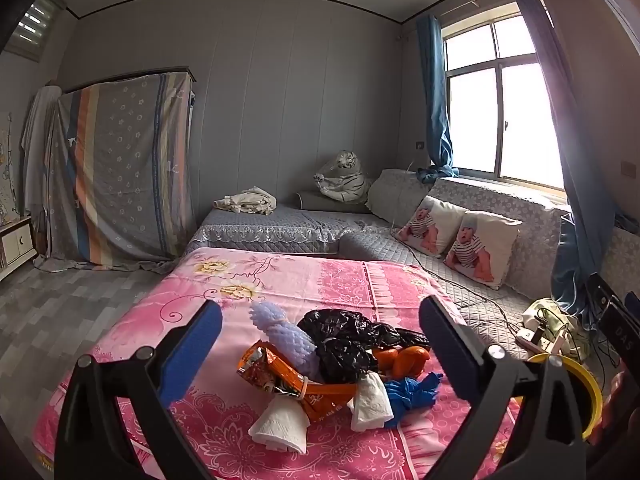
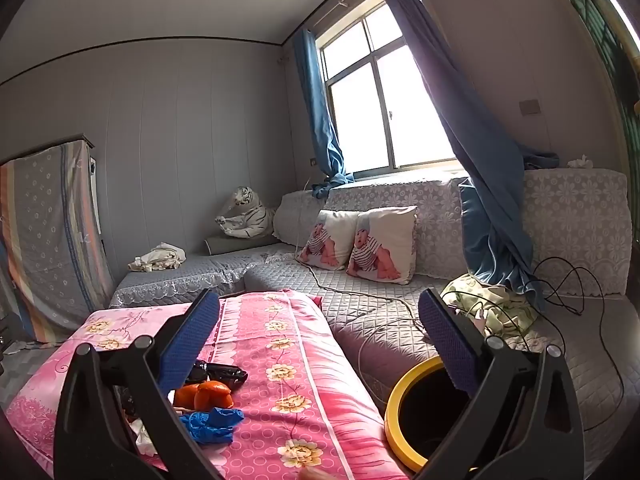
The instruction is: Collect trash
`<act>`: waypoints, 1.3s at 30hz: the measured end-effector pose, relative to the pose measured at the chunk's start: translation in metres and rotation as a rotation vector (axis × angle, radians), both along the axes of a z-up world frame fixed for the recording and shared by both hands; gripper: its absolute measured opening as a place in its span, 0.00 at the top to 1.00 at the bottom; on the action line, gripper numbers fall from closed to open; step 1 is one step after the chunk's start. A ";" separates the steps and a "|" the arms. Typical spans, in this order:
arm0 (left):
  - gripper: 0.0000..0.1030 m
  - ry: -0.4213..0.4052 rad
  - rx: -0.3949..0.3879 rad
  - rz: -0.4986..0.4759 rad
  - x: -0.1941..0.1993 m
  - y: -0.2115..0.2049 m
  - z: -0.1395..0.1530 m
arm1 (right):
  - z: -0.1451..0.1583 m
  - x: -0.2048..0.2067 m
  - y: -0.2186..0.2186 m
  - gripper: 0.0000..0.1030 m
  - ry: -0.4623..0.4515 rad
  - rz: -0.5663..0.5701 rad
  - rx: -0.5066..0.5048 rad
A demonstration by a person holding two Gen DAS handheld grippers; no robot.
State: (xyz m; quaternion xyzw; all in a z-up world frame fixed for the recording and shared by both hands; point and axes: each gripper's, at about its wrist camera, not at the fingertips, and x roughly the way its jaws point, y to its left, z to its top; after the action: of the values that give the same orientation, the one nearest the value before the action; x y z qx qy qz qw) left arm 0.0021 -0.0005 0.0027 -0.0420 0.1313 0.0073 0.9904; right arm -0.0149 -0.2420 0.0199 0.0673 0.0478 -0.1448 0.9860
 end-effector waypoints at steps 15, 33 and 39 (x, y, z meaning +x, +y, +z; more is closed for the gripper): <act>0.08 0.003 -0.006 0.001 0.000 0.001 -0.005 | -0.002 0.000 0.000 0.08 0.003 0.001 0.002; 0.08 0.007 -0.009 -0.002 0.000 0.001 -0.008 | -0.002 0.000 -0.001 0.08 0.004 0.001 0.006; 0.08 0.013 -0.010 -0.001 -0.001 0.000 -0.010 | -0.002 0.000 -0.001 0.08 0.003 0.000 0.005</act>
State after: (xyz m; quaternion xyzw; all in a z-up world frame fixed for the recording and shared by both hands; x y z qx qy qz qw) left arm 0.0013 -0.0007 -0.0077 -0.0468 0.1378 0.0067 0.9893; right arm -0.0148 -0.2431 0.0177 0.0697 0.0496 -0.1448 0.9858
